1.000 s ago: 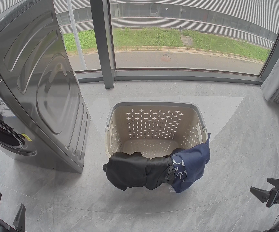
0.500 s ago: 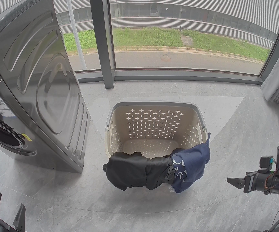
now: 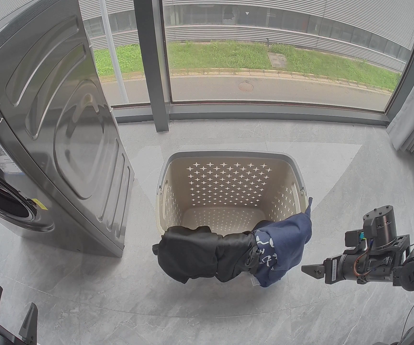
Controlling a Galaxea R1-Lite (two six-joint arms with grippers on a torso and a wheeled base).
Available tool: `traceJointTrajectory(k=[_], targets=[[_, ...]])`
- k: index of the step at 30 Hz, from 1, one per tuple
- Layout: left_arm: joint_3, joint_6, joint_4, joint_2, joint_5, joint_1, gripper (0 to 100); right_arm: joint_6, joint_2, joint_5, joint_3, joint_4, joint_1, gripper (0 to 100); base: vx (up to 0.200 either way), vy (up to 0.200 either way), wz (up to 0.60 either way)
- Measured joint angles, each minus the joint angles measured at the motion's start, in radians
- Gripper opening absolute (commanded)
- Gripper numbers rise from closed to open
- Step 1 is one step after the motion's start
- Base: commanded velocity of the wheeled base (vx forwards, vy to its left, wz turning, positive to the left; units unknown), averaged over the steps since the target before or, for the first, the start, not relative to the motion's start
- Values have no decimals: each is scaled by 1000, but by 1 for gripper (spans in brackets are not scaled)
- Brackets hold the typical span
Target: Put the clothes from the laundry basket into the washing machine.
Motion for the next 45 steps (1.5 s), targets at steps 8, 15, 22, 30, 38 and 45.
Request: traceJointTrajectory(k=[8,15,22,30,38,45], targets=[[0,0,0,0,0,0,100,10,121,-38,-48,-131,26,100,0,0,0],[0,-1,0,0,0,0,100,8,196,-41,-83,-166,34,100,0,0,0],[0,-1,0,0,0,0,100,16,263,-51,-129,-168,50,100,0,0,0],[0,-1,0,0,0,0,100,26,336,-69,-193,-168,54,100,0,0,0],[0,-1,0,0,0,0,100,28,380,-70,-230,-169,45,100,0,0,0],[0,-1,0,0,0,0,100,44,398,-70,-264,-170,41,0,0,0,0]])
